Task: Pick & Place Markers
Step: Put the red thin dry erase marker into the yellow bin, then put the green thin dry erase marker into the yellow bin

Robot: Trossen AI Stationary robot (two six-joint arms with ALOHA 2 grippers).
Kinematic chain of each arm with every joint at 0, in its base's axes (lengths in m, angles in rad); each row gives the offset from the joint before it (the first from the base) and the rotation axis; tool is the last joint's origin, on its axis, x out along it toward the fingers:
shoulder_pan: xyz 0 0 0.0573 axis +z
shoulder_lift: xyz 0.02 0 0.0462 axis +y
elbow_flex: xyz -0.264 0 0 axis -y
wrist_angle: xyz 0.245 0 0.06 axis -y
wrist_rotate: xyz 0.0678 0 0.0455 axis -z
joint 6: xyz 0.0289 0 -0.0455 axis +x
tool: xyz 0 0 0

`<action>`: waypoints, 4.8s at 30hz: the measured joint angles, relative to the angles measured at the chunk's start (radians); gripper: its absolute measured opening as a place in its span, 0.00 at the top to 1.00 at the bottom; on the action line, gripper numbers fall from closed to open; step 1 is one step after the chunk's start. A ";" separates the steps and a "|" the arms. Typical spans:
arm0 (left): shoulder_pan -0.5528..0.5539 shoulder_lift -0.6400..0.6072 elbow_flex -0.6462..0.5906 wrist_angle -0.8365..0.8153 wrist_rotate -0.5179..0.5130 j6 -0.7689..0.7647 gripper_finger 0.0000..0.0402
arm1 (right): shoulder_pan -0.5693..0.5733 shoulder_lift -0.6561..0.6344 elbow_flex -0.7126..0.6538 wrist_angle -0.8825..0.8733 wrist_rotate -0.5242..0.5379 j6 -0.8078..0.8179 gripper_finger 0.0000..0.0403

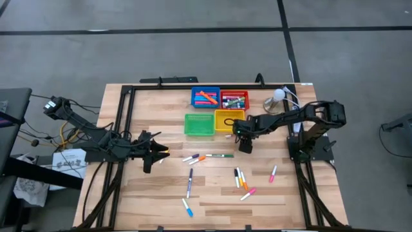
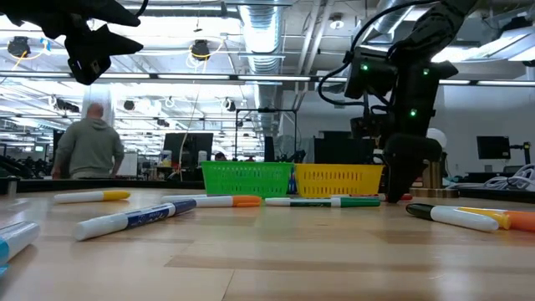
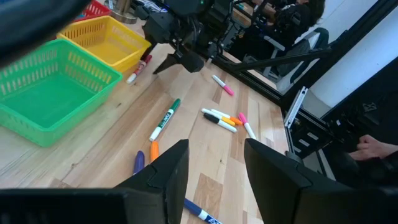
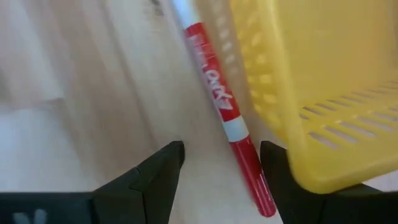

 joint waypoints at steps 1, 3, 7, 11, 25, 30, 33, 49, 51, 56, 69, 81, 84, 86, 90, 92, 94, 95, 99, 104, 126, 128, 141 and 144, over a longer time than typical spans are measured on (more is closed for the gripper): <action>0.000 0.000 0.000 0.000 0.000 0.000 0.62 | 0.008 0.000 0.000 0.003 -0.003 0.009 0.46; 0.000 0.000 0.000 0.000 0.000 0.000 0.62 | 0.023 0.001 0.000 0.008 -0.021 0.028 0.46; 0.000 0.000 0.000 0.000 0.000 0.000 0.62 | 0.052 0.001 0.000 0.011 -0.055 0.063 0.46; 0.000 0.000 0.000 0.000 0.005 0.000 0.62 | 0.085 0.002 0.000 0.008 -0.055 0.105 0.46; -0.016 0.000 0.000 0.008 0.008 0.000 0.62 | 0.221 0.004 -0.004 0.044 -0.004 0.353 0.55; -0.016 0.000 0.000 0.008 0.008 0.000 0.62 | 0.229 0.005 -0.005 0.049 0.016 0.460 0.70; -0.016 0.000 0.000 0.008 0.008 0.000 0.62 | 0.230 0.005 -0.005 0.055 0.022 0.503 0.82; -0.016 0.000 0.001 0.008 0.008 0.000 0.62 | 0.228 0.008 0.054 -0.007 0.029 0.491 0.91; -0.016 0.000 0.001 0.008 0.008 0.000 0.62 | 0.228 0.009 0.066 -0.023 0.028 0.489 0.94; -0.016 0.000 0.001 0.008 0.008 0.000 0.62 | 0.229 0.010 0.093 -0.030 0.021 0.469 0.95; -0.016 0.000 0.001 0.010 0.008 0.000 0.62 | 0.231 0.007 0.183 -0.045 0.040 0.438 0.95; -0.016 0.000 0.001 0.016 0.008 0.000 0.62 | 0.196 0.005 0.300 -0.186 0.050 0.304 0.93; -0.016 0.000 0.001 0.018 0.008 0.000 0.62 | 0.182 0.005 0.326 -0.200 0.050 0.265 0.95; -0.016 0.000 0.001 0.019 0.008 0.000 0.62 | 0.169 0.004 0.341 -0.205 0.056 0.249 0.94; -0.016 0.000 0.001 0.019 0.008 0.000 0.62 | 0.145 0.004 0.368 -0.223 0.093 0.225 0.89; -0.016 0.000 0.001 0.019 0.008 0.000 0.62 | 0.129 0.004 0.383 -0.233 0.095 0.211 0.89; -0.016 0.000 0.001 0.019 0.008 0.000 0.62 | 0.114 0.004 0.401 -0.250 0.097 0.201 0.90; -0.016 0.000 0.001 0.019 0.008 0.000 0.62 | 0.106 0.004 0.409 -0.257 0.097 0.198 0.91; -0.016 0.000 0.001 0.019 0.008 0.000 0.62 | 0.067 0.004 0.429 -0.294 0.099 0.167 0.95; -0.016 0.000 0.001 0.019 0.002 0.000 0.62 | 0.013 0.003 0.431 -0.343 0.120 0.154 0.89; -0.016 0.000 0.001 0.015 0.000 0.003 0.62 | -0.065 0.003 0.431 -0.371 0.148 0.122 0.86; -0.016 0.000 0.001 0.015 0.001 0.003 0.62 | -0.065 0.003 0.431 -0.371 0.148 0.122 0.86; -0.016 0.000 0.001 0.015 0.000 0.003 0.62 | -0.005 0.003 0.431 -0.260 0.005 0.137 0.85; -0.016 0.000 0.001 0.015 0.000 0.003 0.62 | 0.044 0.003 0.431 -0.185 -0.048 0.136 0.85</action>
